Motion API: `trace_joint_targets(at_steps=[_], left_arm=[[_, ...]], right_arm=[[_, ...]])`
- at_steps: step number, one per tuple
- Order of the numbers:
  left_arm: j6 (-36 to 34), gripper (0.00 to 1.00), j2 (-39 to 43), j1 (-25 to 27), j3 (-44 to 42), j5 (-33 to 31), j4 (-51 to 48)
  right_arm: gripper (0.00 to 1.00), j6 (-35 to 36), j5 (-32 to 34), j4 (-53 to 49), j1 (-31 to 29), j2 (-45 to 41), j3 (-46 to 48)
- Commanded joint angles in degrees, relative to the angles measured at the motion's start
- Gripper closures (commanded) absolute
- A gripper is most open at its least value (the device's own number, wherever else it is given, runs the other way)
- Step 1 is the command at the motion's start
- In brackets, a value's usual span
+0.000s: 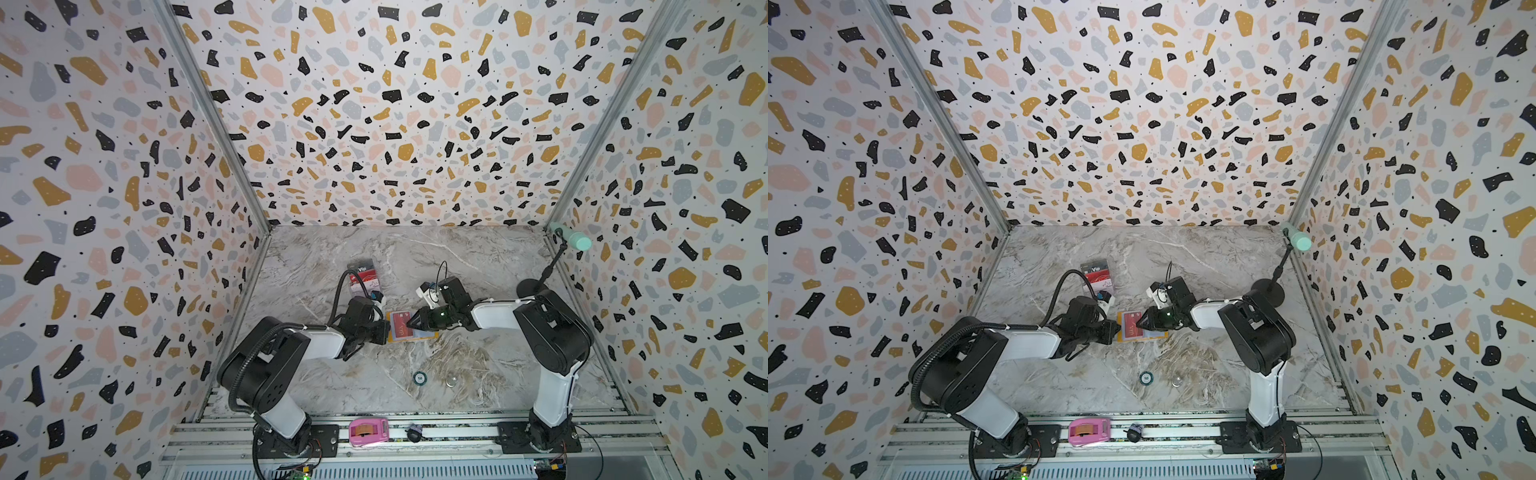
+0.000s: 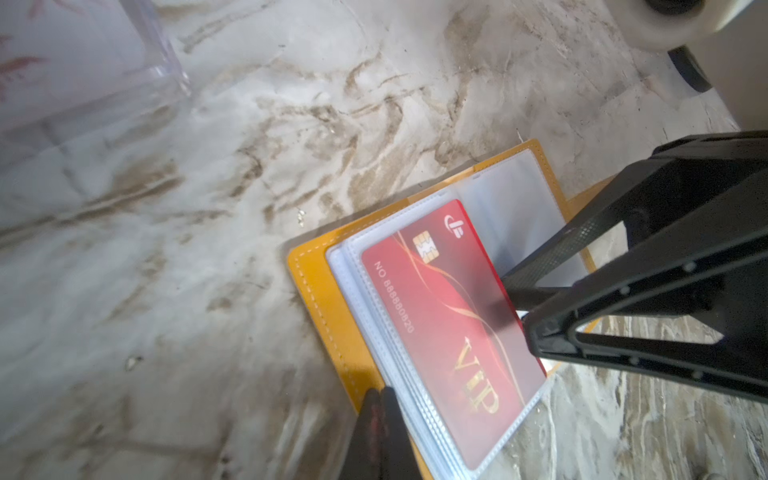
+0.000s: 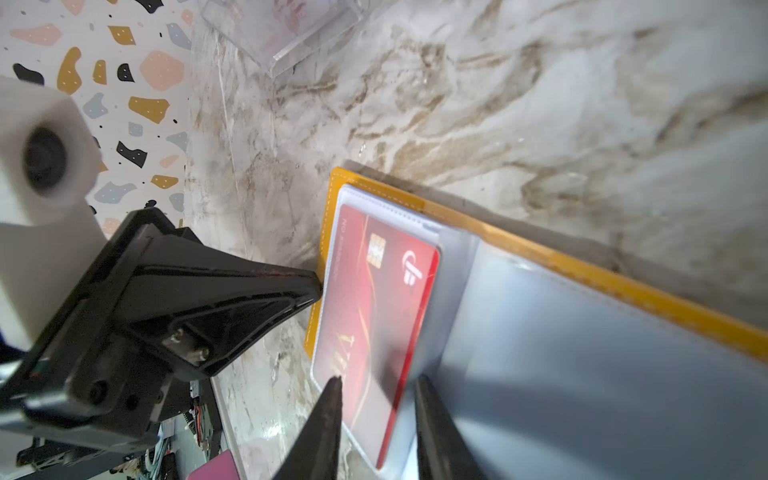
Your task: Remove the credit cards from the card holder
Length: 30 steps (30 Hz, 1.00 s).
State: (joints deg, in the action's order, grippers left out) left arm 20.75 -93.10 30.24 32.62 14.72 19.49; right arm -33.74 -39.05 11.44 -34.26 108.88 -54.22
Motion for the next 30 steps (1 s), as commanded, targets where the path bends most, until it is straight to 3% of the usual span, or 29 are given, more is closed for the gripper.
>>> trace_joint_targets(at_steps=[1,13,30], left_arm=[[-0.7,1.0,-2.5,0.3,-2.7,-1.6,-7.9],[0.0,1.0,-2.8,0.4,-3.3,-0.4,-6.9],[2.3,1.0,-2.4,1.7,-5.5,0.3,-3.6]], right_arm=[[0.7,-0.6,-2.5,1.2,0.1,-0.2,0.5],[0.69,-1.1,-5.0,1.5,-0.1,1.5,-0.7],[0.69,-9.5,-13.5,12.2,0.4,1.8,1.0]])
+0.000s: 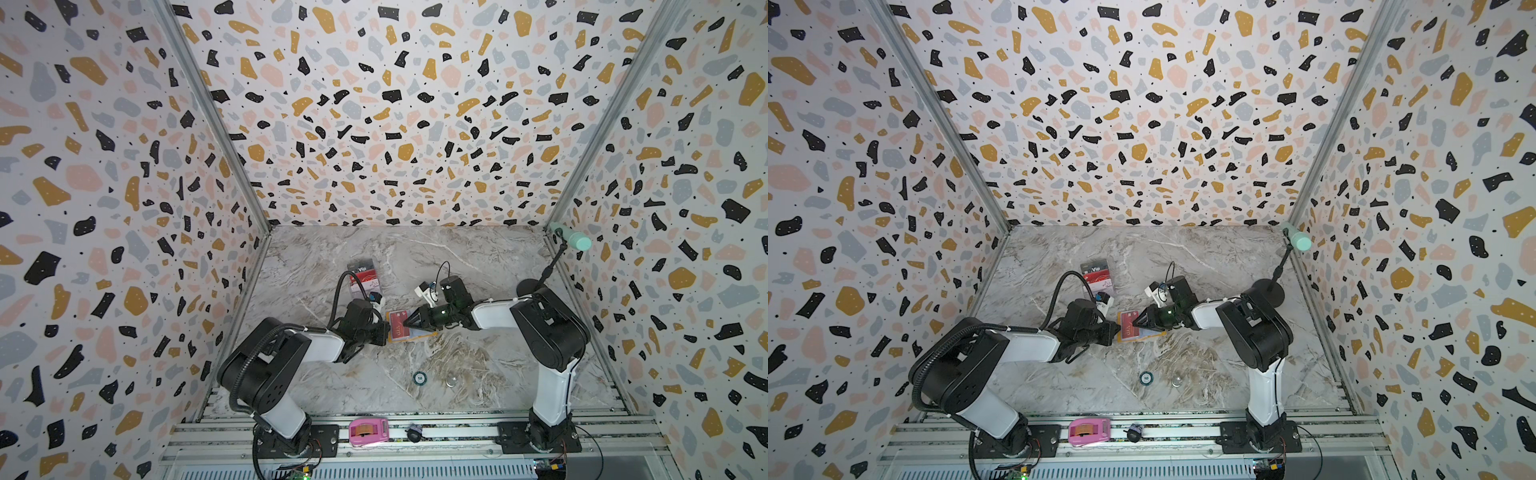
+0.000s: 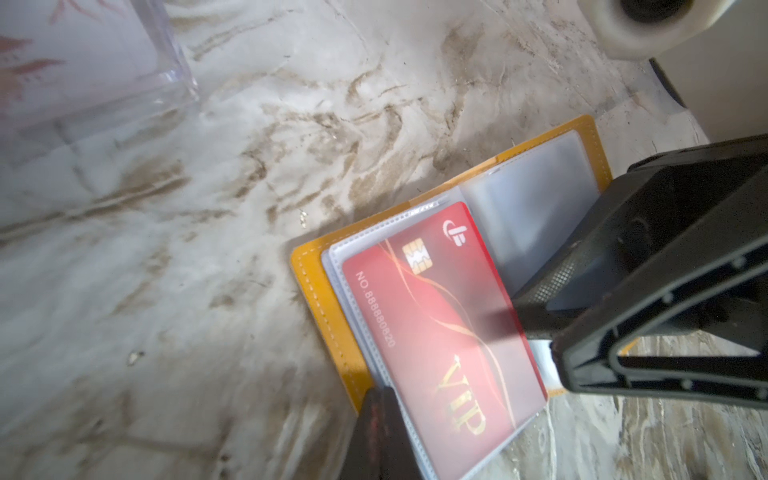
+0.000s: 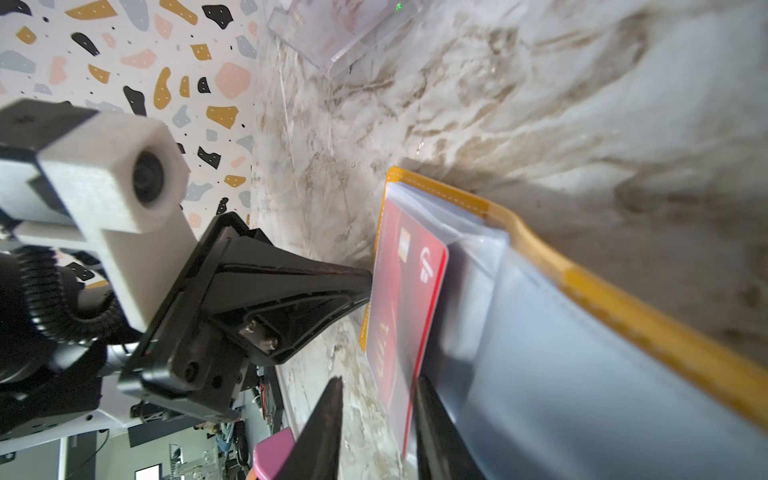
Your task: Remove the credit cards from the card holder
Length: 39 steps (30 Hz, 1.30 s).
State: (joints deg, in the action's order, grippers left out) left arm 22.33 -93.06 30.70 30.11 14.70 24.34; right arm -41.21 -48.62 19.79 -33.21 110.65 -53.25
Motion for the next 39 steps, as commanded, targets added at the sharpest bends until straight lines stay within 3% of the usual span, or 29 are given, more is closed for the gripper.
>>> trace_joint_targets(at_steps=[1,9,17,26,39], left_arm=[[0.8,1.0,-2.5,1.3,-2.9,0.3,-8.4],[1.0,1.0,-2.8,1.5,-2.9,0.3,-8.1],[1.1,1.0,-3.4,1.6,-2.4,0.3,-8.1],[0.8,1.0,-3.7,1.6,-1.8,0.4,-8.7],[0.6,1.0,-4.5,1.6,-1.5,0.5,-8.5]], right_arm=[[0.69,-2.0,-4.0,3.9,-0.7,0.1,0.1],[0.69,3.2,-2.2,-3.1,-0.9,0.7,-2.5],[0.69,13.2,5.6,-18.1,-1.6,0.0,-8.2],[0.7,17.3,9.4,-24.7,-1.8,0.1,-11.8],[0.71,15.3,2.2,-20.6,-1.7,-0.7,-11.5]])
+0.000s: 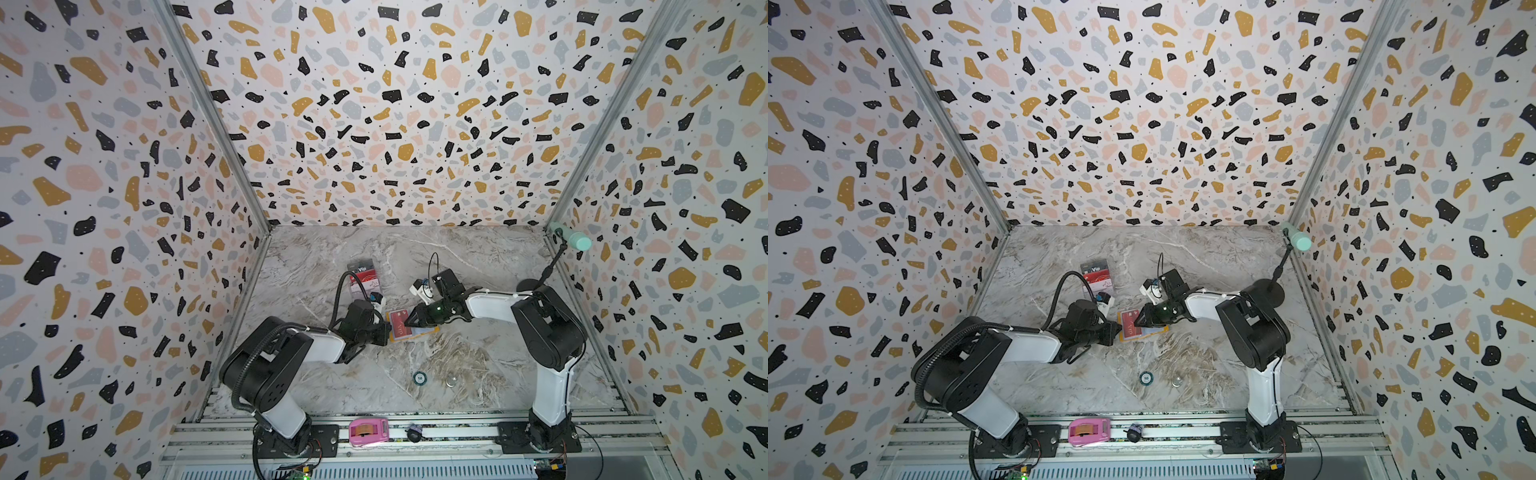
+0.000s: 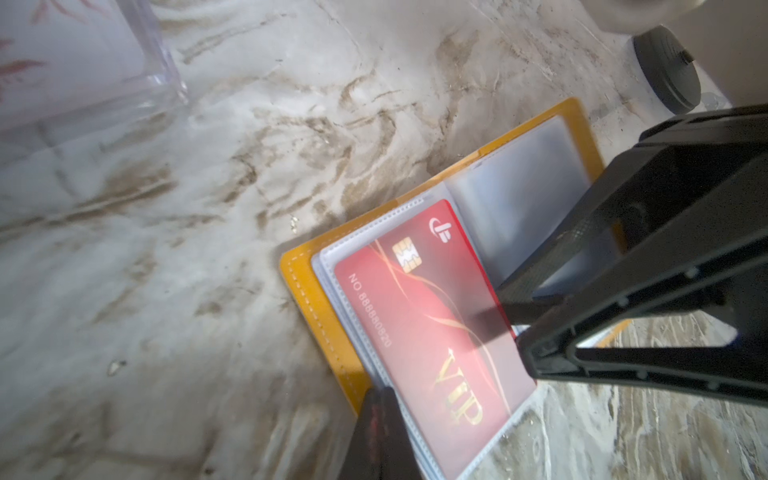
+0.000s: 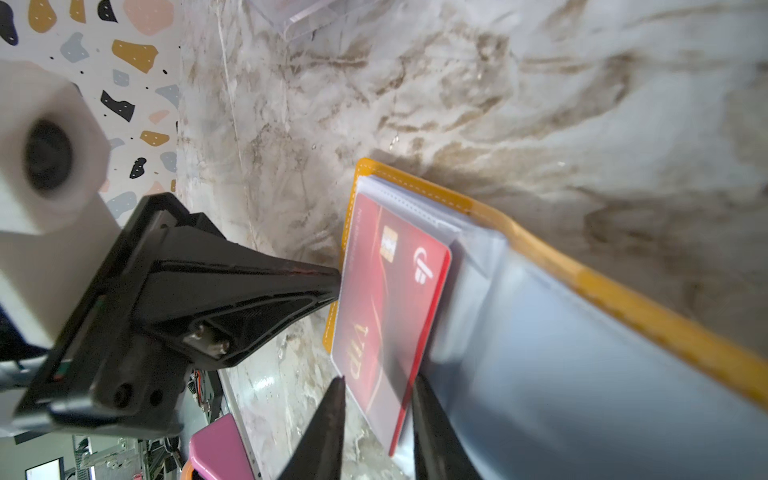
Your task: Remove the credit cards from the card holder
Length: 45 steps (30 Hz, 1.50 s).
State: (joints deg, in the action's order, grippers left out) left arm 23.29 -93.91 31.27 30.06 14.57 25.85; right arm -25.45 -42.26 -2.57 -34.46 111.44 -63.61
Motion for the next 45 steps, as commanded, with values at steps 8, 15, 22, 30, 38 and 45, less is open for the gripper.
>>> trace_joint_targets(at_steps=[8,15,22,30,38,45], left_arm=[[-0.4,1.0,-3.7,1.1,-1.3,0.6,-10.1],[-0.4,1.0,-3.9,1.1,-1.1,0.6,-10.1],[-0.3,1.0,-4.3,1.1,-0.8,0.6,-10.0],[-0.3,1.0,-5.3,1.1,-0.5,0.9,-9.8],[-0.4,1.0,-5.9,1.1,-0.3,1.0,-9.8],[-0.2,1.0,-6.6,1.1,-0.2,1.3,-9.5]], right_arm=[[0.72,-1.7,-6.2,3.0,-0.4,-0.4,-1.9],[0.72,-1.2,-8.0,2.7,-0.4,1.2,-2.7],[0.72,2.2,-3.7,-2.4,-0.7,2.2,-5.3],[0.73,5.0,0.7,-7.0,-1.1,1.7,-7.3],[0.73,7.3,5.6,-11.3,-1.1,0.8,-9.0],[0.71,7.6,6.3,-12.4,-1.3,0.7,-9.7]])
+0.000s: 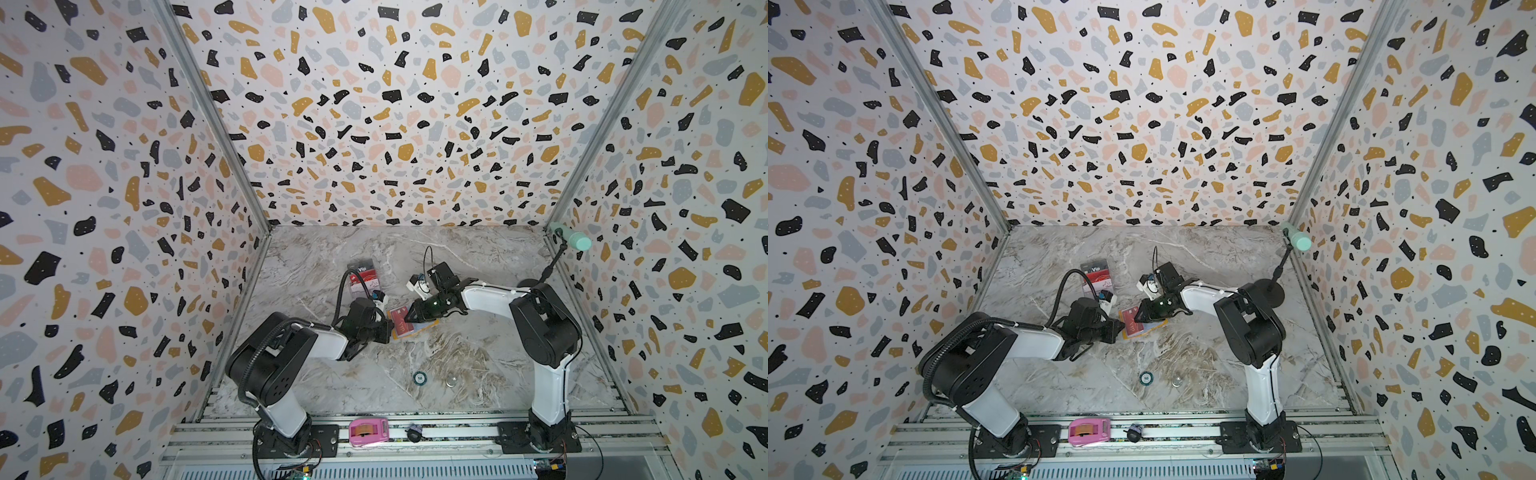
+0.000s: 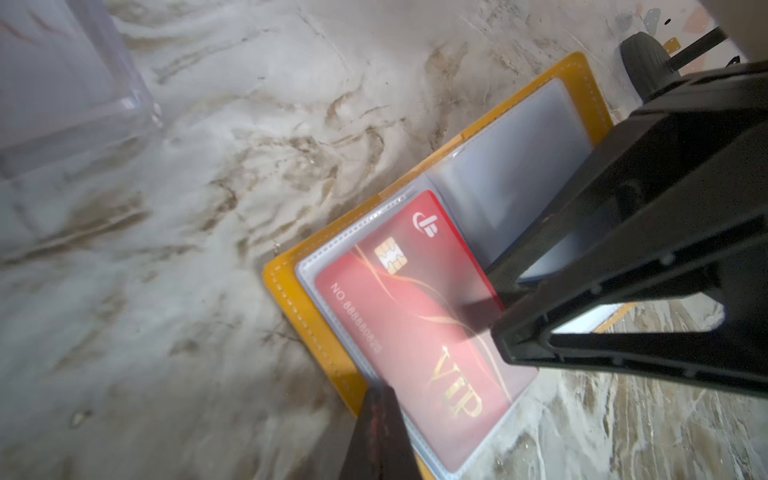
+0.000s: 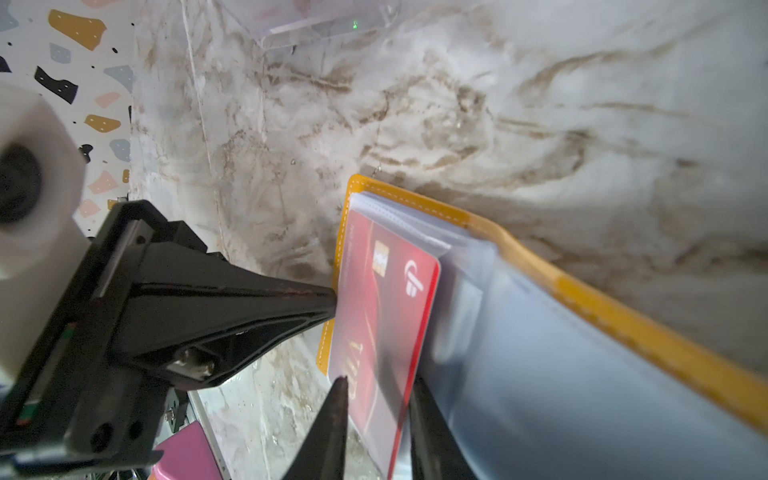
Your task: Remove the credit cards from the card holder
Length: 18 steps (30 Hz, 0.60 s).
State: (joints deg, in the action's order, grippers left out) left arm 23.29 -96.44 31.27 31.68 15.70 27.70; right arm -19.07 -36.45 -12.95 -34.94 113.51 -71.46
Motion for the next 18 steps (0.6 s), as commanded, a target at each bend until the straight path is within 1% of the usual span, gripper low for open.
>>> trace_joint_targets(at_steps=[1,7,18], left_arm=[[-0.2,1.0,-4.1,1.1,-1.8,0.2,-11.4],[-0.5,1.0,-4.3,1.1,-1.8,0.3,-11.4],[-0.6,1.0,-5.0,1.1,-1.8,0.2,-11.5]], right_arm=[[0.7,1.3,1.0,-2.3,-0.9,-1.4,-2.0],[0.69,1.6,1.1,-2.6,-1.0,-1.6,-2.1],[0.73,0.9,-5.0,-0.4,-0.4,-2.1,-2.1]])
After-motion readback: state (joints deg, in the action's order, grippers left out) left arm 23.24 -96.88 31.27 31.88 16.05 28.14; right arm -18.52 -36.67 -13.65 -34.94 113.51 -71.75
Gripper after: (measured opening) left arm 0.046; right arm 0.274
